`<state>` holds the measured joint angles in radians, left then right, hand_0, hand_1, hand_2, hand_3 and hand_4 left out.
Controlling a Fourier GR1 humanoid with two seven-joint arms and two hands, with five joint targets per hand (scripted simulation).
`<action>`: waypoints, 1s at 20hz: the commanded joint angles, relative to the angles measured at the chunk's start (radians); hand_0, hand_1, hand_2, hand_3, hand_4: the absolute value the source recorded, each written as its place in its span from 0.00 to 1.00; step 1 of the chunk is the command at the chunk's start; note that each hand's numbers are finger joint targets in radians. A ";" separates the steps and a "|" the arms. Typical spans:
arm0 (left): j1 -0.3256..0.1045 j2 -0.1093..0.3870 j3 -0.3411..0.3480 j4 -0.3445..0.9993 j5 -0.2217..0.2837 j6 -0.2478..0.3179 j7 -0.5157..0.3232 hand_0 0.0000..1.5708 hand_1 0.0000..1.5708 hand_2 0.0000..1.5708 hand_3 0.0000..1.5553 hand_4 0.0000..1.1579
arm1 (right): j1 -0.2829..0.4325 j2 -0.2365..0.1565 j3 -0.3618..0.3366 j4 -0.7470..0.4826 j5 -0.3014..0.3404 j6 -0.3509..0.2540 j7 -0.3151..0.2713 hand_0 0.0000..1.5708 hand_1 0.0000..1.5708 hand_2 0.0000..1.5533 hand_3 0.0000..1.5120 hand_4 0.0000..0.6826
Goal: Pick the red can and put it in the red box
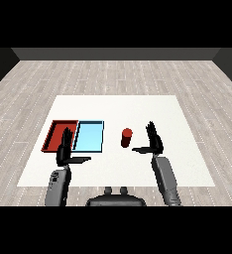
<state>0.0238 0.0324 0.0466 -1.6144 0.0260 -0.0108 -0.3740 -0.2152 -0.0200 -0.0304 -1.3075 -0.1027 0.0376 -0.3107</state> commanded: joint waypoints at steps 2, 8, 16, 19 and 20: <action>-0.007 0.012 0.029 0.044 0.007 -0.002 -0.043 0.00 0.00 0.00 0.00 0.00 | -0.033 -0.009 -0.029 0.057 -0.045 0.043 -0.016 0.00 0.00 0.00 0.00 0.00; 0.008 0.006 -0.001 -0.026 0.024 -0.018 0.024 0.00 0.00 0.00 0.00 0.00 | -0.104 0.020 0.027 0.227 -0.079 -0.040 -0.082 0.00 0.00 0.00 0.00 0.00; 0.047 0.007 0.023 0.027 0.056 -0.061 -0.070 0.00 0.00 0.00 0.00 0.00 | -0.165 0.020 0.068 0.376 -0.141 -0.047 -0.194 0.00 0.00 0.00 0.00 0.00; -0.014 -0.003 0.021 0.053 0.045 -0.033 -0.048 0.00 0.00 0.00 0.00 0.00 | -0.206 0.020 0.129 0.391 -0.197 -0.112 -0.185 0.00 0.00 0.00 0.00 0.00; 0.017 0.012 0.033 0.046 0.053 -0.055 -0.072 0.00 0.00 0.00 0.00 0.00 | -0.184 0.020 0.152 0.406 -0.221 -0.091 -0.218 0.00 0.00 0.00 0.00 0.00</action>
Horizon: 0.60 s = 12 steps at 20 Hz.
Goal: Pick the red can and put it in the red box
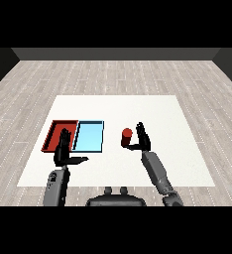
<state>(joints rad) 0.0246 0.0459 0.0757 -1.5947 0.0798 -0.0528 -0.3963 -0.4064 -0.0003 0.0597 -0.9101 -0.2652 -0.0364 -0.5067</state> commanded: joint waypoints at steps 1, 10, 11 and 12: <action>-0.027 -0.001 0.003 -0.022 -0.003 0.025 0.037 0.00 0.00 0.00 0.00 0.00 | -0.002 -0.018 -0.049 0.023 -0.005 0.038 -0.002 0.00 0.00 0.00 0.00 0.00; 0.023 0.010 0.013 -0.041 0.031 -0.022 0.020 0.00 0.00 0.00 0.00 0.00 | -0.101 -0.003 -0.027 0.144 -0.058 0.015 -0.013 0.00 0.00 0.00 0.00 0.00; -0.043 0.027 0.033 0.002 0.020 -0.002 0.044 0.00 0.00 0.00 0.00 0.00 | -0.109 0.000 0.079 0.206 -0.150 -0.038 -0.080 0.00 0.00 0.00 0.00 0.00; 0.040 0.022 0.017 -0.050 0.018 -0.022 0.018 0.00 0.00 0.00 0.00 0.00 | -0.158 0.000 0.011 0.261 -0.105 -0.013 -0.081 0.00 0.00 0.00 0.00 0.00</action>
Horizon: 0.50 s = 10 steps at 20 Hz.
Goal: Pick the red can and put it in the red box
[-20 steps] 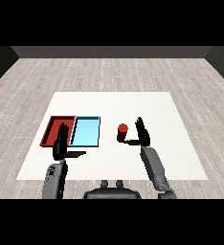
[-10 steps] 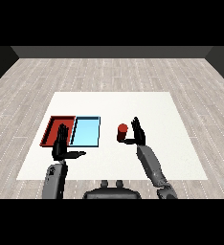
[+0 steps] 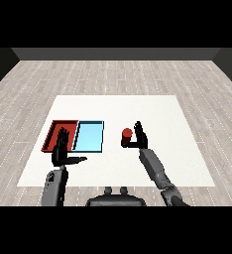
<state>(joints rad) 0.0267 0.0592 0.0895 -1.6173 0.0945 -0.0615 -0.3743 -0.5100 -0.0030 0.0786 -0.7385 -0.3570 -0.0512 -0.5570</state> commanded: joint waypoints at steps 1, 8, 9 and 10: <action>0.002 -0.043 -0.050 -0.001 -0.057 0.050 -0.001 0.00 0.00 0.00 0.00 0.00 | 0.000 -0.007 -0.033 0.011 0.020 0.031 0.008 0.00 0.00 0.00 0.00 0.00; 0.061 -0.051 -0.066 -0.060 -0.060 0.048 -0.008 0.00 0.00 0.00 0.00 0.00 | -0.103 0.003 0.027 0.121 -0.061 -0.010 -0.041 0.00 0.00 0.00 0.00 0.00; -0.029 -0.015 0.003 0.080 -0.012 0.013 -0.052 0.00 0.00 0.00 0.00 0.00 | -0.043 0.003 0.019 0.066 -0.020 0.002 -0.029 0.00 0.00 0.00 0.00 0.00; 0.032 -0.038 -0.040 -0.031 -0.028 0.030 -0.012 0.00 0.00 0.00 0.00 0.00 | -0.146 0.003 -0.066 0.229 -0.014 0.063 -0.087 0.00 0.00 0.00 0.00 0.00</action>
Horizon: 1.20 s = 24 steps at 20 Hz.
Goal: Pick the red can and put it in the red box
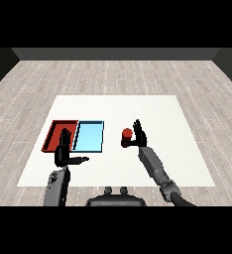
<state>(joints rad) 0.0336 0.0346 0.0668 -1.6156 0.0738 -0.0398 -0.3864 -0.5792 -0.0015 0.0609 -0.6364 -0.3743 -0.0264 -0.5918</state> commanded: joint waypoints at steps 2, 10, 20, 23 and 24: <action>0.029 0.040 0.049 0.037 0.044 -0.061 -0.062 0.00 0.00 0.00 0.00 0.00 | -0.073 0.001 0.045 0.151 -0.031 0.006 -0.100 0.00 0.00 0.00 0.00 0.00; -0.039 0.040 0.039 0.012 0.033 -0.029 0.019 0.00 0.00 0.00 0.00 0.00 | -0.007 0.001 0.084 -0.010 -0.086 -0.060 0.019 0.00 0.00 0.00 0.00 0.00; 0.019 0.025 0.018 -0.041 0.020 -0.018 0.019 0.00 0.00 0.00 0.00 0.00 | -0.042 0.001 0.132 0.097 -0.107 -0.075 -0.031 0.00 0.00 0.00 0.00 0.00; -0.040 0.008 -0.008 -0.084 0.015 0.022 0.131 0.00 0.00 0.00 0.00 0.00 | -0.203 0.001 0.138 0.275 -0.185 -0.045 -0.081 0.00 0.00 0.00 0.00 0.00; 0.057 -0.014 -0.036 -0.121 -0.003 0.014 0.069 0.00 0.00 0.00 0.00 0.00 | -0.150 0.001 0.143 0.294 -0.172 -0.011 -0.126 0.00 0.00 0.00 0.00 0.00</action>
<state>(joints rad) 0.0260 0.0415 0.0636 -1.6610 0.0801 -0.0328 -0.3330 -0.7211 -0.0048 0.1893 -0.4053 -0.5328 -0.0594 -0.6746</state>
